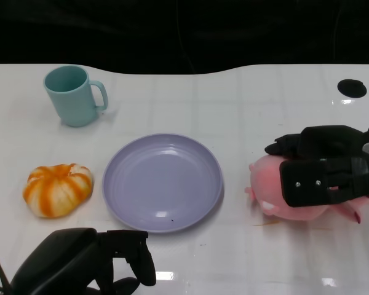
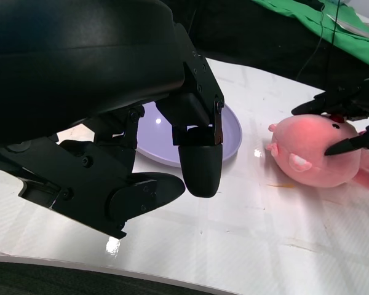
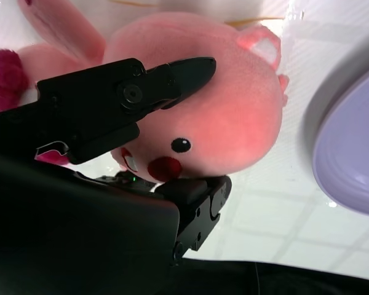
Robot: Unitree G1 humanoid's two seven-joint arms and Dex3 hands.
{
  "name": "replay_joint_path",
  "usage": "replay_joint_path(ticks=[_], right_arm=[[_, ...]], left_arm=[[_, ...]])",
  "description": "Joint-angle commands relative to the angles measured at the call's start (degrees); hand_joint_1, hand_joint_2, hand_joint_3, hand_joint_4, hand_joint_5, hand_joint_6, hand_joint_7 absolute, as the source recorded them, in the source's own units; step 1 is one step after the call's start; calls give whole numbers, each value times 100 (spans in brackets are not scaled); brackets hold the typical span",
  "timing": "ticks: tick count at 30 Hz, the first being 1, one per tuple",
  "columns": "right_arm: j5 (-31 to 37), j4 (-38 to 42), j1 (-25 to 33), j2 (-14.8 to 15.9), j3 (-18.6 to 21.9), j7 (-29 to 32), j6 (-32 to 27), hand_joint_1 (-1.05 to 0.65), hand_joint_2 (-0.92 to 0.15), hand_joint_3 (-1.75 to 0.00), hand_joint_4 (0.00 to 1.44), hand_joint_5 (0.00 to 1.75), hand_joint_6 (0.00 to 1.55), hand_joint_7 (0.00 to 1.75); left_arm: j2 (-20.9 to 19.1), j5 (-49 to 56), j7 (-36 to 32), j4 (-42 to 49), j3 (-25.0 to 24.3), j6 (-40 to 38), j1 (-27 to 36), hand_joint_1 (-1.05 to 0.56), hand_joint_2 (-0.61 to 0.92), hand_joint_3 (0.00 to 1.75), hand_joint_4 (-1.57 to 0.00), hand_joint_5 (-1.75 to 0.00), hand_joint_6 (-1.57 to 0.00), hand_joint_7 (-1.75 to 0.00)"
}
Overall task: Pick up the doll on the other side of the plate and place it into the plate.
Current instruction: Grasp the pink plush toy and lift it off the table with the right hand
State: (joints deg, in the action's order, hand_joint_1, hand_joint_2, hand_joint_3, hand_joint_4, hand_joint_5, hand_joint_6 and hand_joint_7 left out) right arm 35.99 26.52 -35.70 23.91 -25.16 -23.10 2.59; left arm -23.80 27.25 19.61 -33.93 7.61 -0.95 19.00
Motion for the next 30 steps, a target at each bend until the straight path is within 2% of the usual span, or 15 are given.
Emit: replay_joint_path(ticks=[1,2,3,4,6,7,9,10,11,14,15,18,21,24,30], right_arm=[[-142,242,38,-145,171,485,149,-27,-85,0,76,106,96,14],[-126,271,48,-173,178,651,183,-24,-86,-1,75,122,99,17],[-102,301,47,-189,177,793,228,-20,-86,-1,76,129,102,23],[-91,351,34,-194,172,896,301,-16,-88,-3,76,126,100,42],[-101,488,-16,-181,155,1033,505,-13,-90,-6,79,128,95,63],[-106,547,-39,-173,147,1075,592,-13,-82,-28,82,139,95,77],[-131,689,-78,-162,149,1182,821,-15,-54,-87,87,147,97,87],[-122,739,-96,-163,144,1218,883,-17,-42,-114,90,158,100,94],[-99,758,-106,-163,135,1253,921,-18,-38,-123,90,166,99,100],[-61,790,-88,-179,145,1456,1058,-21,-37,-125,92,174,88,136],[-56,803,-77,-192,153,1539,1096,-21,-37,-125,92,174,86,141],[-31,891,-57,-218,156,1834,1262,-21,-36,-124,92,175,82,145],[-4,916,-50,-236,145,1982,1255,-23,-39,-122,90,175,82,139],[19,880,15,-239,184,2267,1361,-21,-39,-120,90,175,84,141],[-40,932,122,-274,340,2853,1665,-17,-34,-127,93,175,76,165]], left_arm=[[-33,12,53,-57,5,-45,-19,-22,71,75,-68,-151,-72,-118],[-31,4,48,-54,4,-38,-17,-22,71,75,-68,-151,-72,-118],[-26,0,50,-56,6,-45,-19,-22,71,74,-68,-151,-72,-118],[-21,3,54,-64,11,-58,-22,-22,71,75,-68,-151,-71,-118],[-16,21,58,-80,22,-85,-25,-22,71,75,-68,-151,-72,-119],[-17,31,57,-86,26,-93,-26,-22,70,75,-68,-151,-71,-119],[-24,29,48,-88,30,-85,-32,-21,70,75,-68,-151,-72,-119],[-27,14,50,-88,27,-83,-34,-21,70,75,-68,-151,-72,-118],[-27,8,50,-89,24,-82,-33,-21,70,76,-68,-151,-72,-118],[-36,0,42,-93,10,-62,-24,-21,69,76,-69,-150,-72,-118],[-38,-11,44,-92,5,-59,-24,-21,69,76,-69,-150,-72,-118],[-47,-15,54,-90,-2,-63,-25,-21,69,76,-69,-150,-72,-118],[-48,-16,62,-93,-4,-78,-25,-21,69,76,-68,-151,-72,-118],[-44,-13,60,-100,-1,-82,-21,-21,69,76,-68,-151,-72,-118],[-44,-32,37,-51,-9,-46,-16,-21,70,76,-68,-151,-72,-117]])
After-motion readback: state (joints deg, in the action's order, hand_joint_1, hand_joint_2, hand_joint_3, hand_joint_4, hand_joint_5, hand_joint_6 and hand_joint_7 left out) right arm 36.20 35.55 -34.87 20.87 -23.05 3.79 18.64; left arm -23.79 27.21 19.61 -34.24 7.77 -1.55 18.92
